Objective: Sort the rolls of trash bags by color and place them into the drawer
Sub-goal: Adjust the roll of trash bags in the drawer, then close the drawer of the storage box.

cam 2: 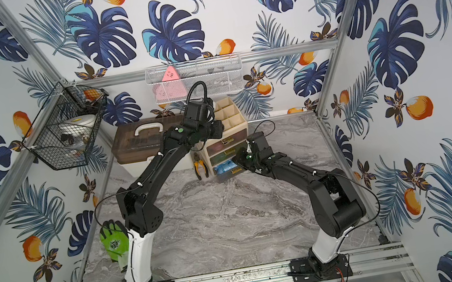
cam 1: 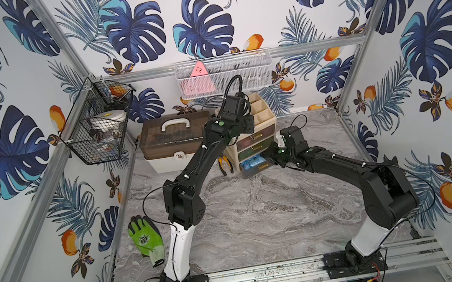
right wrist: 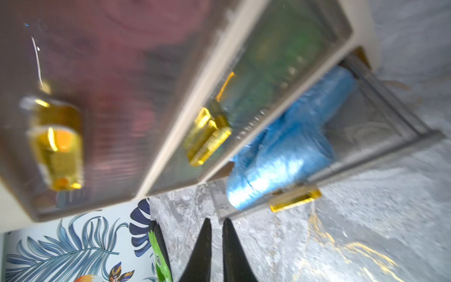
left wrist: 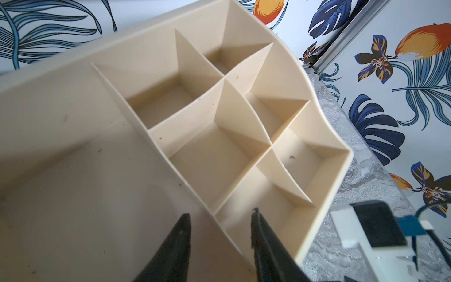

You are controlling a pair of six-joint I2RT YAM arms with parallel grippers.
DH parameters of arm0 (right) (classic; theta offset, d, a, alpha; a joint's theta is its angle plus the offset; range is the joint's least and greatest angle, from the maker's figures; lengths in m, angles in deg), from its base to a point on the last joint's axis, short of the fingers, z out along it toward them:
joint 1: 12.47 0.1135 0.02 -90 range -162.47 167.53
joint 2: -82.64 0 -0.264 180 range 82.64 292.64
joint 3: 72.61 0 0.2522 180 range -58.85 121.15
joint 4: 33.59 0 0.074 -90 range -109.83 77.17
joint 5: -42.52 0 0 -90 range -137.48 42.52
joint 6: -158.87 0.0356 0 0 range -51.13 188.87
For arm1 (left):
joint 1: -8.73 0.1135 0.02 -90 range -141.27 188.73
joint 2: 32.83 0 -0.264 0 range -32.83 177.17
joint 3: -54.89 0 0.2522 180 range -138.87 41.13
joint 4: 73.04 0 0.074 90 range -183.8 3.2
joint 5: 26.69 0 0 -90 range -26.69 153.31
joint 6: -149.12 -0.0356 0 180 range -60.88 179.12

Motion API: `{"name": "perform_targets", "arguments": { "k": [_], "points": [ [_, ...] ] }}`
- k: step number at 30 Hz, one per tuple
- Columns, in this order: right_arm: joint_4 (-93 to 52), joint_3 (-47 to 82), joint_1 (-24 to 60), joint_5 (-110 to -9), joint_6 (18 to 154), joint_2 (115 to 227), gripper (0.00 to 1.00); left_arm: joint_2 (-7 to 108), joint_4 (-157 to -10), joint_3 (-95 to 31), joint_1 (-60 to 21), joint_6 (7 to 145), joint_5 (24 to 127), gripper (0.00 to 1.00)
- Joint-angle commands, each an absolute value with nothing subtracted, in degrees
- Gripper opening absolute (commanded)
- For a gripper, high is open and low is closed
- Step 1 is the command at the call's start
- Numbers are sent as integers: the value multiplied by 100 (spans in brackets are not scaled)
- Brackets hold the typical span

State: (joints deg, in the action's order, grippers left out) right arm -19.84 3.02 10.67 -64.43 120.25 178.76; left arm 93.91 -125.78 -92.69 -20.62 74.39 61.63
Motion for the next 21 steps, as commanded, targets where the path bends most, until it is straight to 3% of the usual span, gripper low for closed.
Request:
{"name": "perform_targets", "arguments": {
  "k": [1,8,21],
  "points": [
    [-1898,-19,1033,-6353,11846,17818,11,9347,-12969,-9234,-2044,7424,6172,44],
    [-2149,-396,1029,-6488,11888,18021,9,9307,-12960,-9189,-2041,7433,6196,44],
    [-2675,183,990,-6313,12341,19038,9,9303,-13031,-9164,-2045,7364,6278,42]
  ]
}}
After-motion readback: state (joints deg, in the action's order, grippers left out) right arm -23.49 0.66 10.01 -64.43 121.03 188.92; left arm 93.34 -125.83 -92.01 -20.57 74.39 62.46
